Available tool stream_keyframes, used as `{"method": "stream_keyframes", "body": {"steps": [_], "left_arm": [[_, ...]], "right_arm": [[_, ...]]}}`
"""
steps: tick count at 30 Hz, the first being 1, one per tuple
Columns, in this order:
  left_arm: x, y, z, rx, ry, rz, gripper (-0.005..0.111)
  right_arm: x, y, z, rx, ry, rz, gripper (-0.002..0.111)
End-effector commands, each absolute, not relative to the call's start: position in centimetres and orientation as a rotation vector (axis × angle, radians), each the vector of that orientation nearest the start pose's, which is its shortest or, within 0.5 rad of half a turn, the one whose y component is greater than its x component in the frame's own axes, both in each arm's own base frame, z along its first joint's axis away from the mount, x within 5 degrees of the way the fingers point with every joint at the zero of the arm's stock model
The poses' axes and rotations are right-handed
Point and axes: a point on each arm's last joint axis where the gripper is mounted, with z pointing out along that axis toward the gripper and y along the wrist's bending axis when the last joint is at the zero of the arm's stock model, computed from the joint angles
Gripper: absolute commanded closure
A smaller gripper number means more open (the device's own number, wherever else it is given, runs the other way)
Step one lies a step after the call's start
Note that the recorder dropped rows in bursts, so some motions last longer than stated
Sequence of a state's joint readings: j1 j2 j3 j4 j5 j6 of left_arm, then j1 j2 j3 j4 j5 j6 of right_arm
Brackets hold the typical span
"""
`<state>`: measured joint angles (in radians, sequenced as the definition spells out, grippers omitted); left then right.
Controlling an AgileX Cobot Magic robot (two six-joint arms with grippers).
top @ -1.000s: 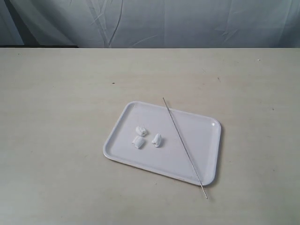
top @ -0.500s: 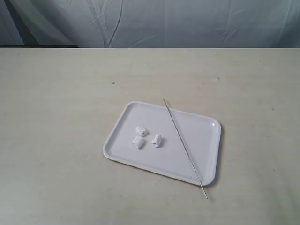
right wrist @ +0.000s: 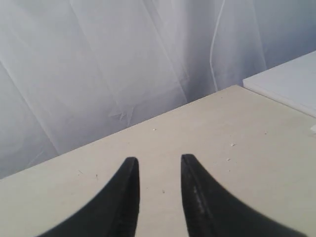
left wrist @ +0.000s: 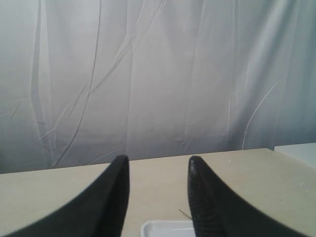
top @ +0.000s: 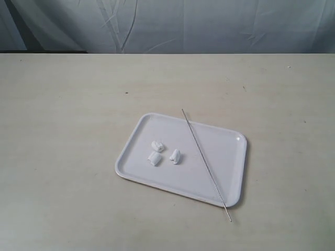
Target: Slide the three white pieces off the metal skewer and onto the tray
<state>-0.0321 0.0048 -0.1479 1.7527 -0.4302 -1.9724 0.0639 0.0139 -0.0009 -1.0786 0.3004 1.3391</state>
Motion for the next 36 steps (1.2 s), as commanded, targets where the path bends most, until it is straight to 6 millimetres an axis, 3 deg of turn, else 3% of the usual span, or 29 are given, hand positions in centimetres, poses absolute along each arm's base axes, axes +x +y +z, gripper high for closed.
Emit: {"method": "stream_keyframes", "body": {"steps": [1, 8, 16, 25, 36], "left_arm": [[3.8, -3.8, 25.3, 0.214, 1.434, -0.496, 0.068], [3.8, -3.8, 25.3, 0.212, 1.434, -0.494, 0.068], [3.8, -3.8, 25.3, 0.212, 1.434, -0.494, 0.068], [3.8, -3.8, 25.3, 0.212, 1.434, -0.494, 0.068], [3.8, -3.8, 25.3, 0.212, 1.434, -0.494, 0.068]], "right_arm": [[5.5, -1.8, 20.3, 0.224, 1.584, -0.056, 0.079], [5.6, -0.6, 20.6, -0.035, 1.560, -0.098, 0.079], [5.5, 0.0, 19.1, -0.104, 1.730, -0.052, 0.079], [5.4, 0.3, 18.3, -0.098, 1.812, 0.011, 0.079], [5.3, 0.3, 18.1, -0.176, 1.837, -0.058, 0.079]]}}
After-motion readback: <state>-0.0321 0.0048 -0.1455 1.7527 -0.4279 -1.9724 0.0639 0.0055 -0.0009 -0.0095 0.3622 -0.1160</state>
